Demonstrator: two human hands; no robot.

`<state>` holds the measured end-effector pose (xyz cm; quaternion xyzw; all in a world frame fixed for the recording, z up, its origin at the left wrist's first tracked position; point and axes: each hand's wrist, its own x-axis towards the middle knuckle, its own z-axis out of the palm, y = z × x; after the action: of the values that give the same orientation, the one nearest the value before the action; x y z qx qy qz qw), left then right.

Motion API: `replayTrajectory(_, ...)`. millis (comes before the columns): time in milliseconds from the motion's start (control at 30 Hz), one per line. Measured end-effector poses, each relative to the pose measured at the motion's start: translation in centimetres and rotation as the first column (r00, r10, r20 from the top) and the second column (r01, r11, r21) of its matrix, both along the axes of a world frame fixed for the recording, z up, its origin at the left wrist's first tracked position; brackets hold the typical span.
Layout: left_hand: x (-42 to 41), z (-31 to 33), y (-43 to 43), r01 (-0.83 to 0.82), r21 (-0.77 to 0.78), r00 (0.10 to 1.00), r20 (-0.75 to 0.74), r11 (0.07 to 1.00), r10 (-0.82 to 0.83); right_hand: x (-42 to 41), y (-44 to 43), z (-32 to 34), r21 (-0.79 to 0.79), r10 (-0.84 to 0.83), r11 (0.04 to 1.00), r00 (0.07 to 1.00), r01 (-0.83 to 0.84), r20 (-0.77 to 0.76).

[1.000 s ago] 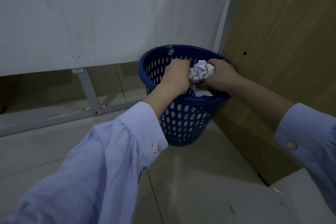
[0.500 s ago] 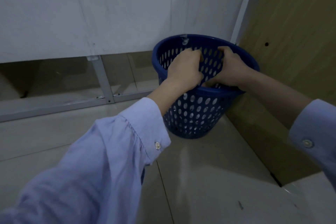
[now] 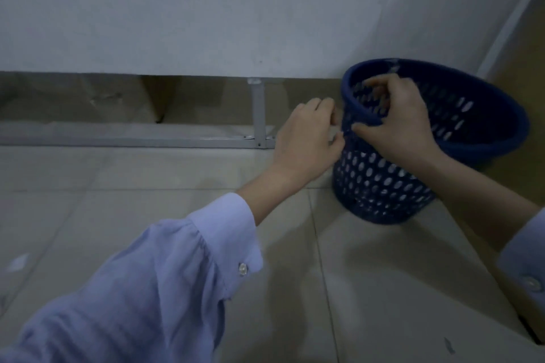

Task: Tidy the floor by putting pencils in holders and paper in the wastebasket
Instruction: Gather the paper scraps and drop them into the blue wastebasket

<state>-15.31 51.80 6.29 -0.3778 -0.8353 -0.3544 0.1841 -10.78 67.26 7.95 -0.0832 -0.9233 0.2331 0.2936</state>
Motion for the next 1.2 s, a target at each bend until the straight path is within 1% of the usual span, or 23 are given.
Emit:
replayTrajectory(100,0.8,-1.6,-5.3,-0.118,-0.059,0.993,0.022,0.991,0.119,-0.4,-4.4,-1.8,-0.004,0.101,0.995,0.991,-0.101,0.082)
replayTrajectory(167,1.5,-2.9,-9.4,-0.213,-0.095,0.974,0.063,0.973,0.219,-1.0,-7.9,-3.0,-0.015,0.177,0.984,0.977,-0.176,0.118)
replayTrajectory(233,2.2,-4.2,-12.0,-0.257,-0.127,0.956,0.113,0.958,0.271,-1.1,-9.9,-4.1,-0.018,0.224,0.975,0.964,-0.223,0.144)
replayTrajectory(333,3.8,-6.4,-16.9,-0.317,-0.205,0.911,0.207,0.926,0.357,-1.3,-14.0,-6.3,-0.049,0.313,0.949,0.924,-0.31,0.22)
replayTrajectory(433,6.2,-9.2,-22.8,-0.401,-0.278,0.829,0.296,0.873,0.475,-1.5,-19.2,-8.9,-0.103,0.451,0.892,0.844,-0.441,0.291)
replayTrajectory(567,9.7,-12.8,-28.7,-0.492,-0.339,0.695,0.402,0.802,0.596,-1.3,-24.6,-12.0,-0.166,0.572,0.816,0.729,-0.554,0.375)
replayTrajectory(667,12.9,-15.3,-32.9,-0.558,-0.385,0.578,0.456,0.735,0.677,-0.8,-28.7,-14.2,-0.2,0.651,0.74,0.608,-0.642,0.455)
replayTrajectory(733,15.2,-16.9,-35.7,-0.601,-0.416,0.481,0.494,0.683,0.724,-0.3,-31.6,-15.6,-0.21,0.702,0.665,0.502,-0.717,0.505)
replayTrajectory(800,17.3,-18.4,-38.0,-0.637,-0.438,0.383,0.535,0.635,0.753,0.3,-34.0,-16.6,-0.222,0.73,0.597,0.406,-0.771,0.551)
replayTrajectory(933,20.4,-20.7,-41.4,-0.69,-0.478,0.23,0.568,0.544,0.79,1.3,-37.8,-18.5,-0.248,0.732,0.5,0.252,-0.83,0.633)
replayTrajectory(1000,21.0,-21.4,-42.7,-0.727,-0.471,0.178,0.573,0.5,0.8,1.4,-38.9,-19.1,-0.251,0.712,0.474,0.199,-0.844,0.673)
replayTrajectory(1067,21.9,-22.0,-44.6,-0.776,-0.461,0.106,0.576,0.429,0.811,1.6,-40.5,-19.9,-0.241,0.687,0.432,0.145,-0.869,0.712)
replayTrajectory(1200,23.3,-22.6,-48.2,-0.863,-0.449,-0.039,0.516,0.231,0.856,1.6,-43.0,-21.3,-0.214,0.665,0.381,0.106,-0.9,0.74)
